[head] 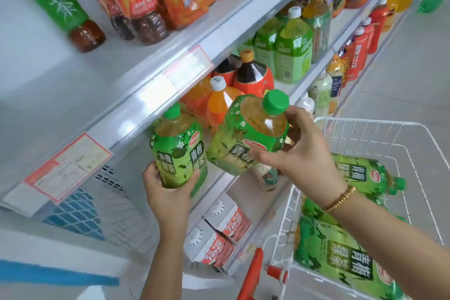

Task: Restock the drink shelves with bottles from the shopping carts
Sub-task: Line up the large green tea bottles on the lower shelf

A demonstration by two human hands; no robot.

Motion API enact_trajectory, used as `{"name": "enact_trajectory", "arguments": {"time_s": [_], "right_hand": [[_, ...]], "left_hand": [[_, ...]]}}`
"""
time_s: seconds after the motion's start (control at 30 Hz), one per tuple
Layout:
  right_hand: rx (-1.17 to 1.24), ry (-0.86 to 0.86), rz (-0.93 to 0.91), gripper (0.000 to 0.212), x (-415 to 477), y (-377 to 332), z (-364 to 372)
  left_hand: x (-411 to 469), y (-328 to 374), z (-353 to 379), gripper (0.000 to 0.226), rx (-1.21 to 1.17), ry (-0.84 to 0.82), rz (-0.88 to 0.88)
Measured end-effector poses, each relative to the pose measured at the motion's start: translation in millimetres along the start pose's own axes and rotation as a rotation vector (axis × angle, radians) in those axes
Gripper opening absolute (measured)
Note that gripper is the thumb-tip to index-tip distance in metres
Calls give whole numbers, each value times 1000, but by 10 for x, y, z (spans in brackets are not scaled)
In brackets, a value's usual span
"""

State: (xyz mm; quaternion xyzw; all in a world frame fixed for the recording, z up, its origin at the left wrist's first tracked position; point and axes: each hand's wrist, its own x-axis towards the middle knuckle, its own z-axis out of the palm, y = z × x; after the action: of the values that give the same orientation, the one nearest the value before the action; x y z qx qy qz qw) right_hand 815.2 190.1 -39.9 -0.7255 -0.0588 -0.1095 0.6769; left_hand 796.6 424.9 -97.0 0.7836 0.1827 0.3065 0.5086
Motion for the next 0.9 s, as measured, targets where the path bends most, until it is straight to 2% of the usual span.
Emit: {"name": "enact_trajectory", "arguments": {"time_s": [0.17, 0.27, 0.37, 0.47, 0.57, 0.63, 0.73, 0.83, 0.9], "right_hand": [[-34, -59, -110, 70, 143, 91, 274], [-47, -64, -155, 71, 219, 139, 407], [-102, -88, -197, 69, 290, 189, 498], [-154, -101, -232, 66, 332, 264, 566], [-218, -139, -281, 73, 327, 304, 636], [-278, -172, -312, 77, 353, 306, 691], [-304, -232, -361, 88, 440, 271, 799], [-300, -278, -348, 86, 602, 275, 940], [-238, -348, -336, 84, 681, 291, 1057]], "left_hand": [[478, -266, 223, 71, -136, 46, -26], [769, -389, 325, 66, -153, 15, -26], [1029, -550, 403, 59, -104, -62, -68], [1306, -694, 477, 59, 49, -86, -64], [1505, -731, 520, 62, 109, -144, -19], [1597, -740, 495, 59, 142, -181, -60], [1547, -588, 303, 30, -11, -264, -214], [1118, -255, -15, 19, -140, -263, -108], [726, -131, -187, 26, -277, -404, -3]]}}
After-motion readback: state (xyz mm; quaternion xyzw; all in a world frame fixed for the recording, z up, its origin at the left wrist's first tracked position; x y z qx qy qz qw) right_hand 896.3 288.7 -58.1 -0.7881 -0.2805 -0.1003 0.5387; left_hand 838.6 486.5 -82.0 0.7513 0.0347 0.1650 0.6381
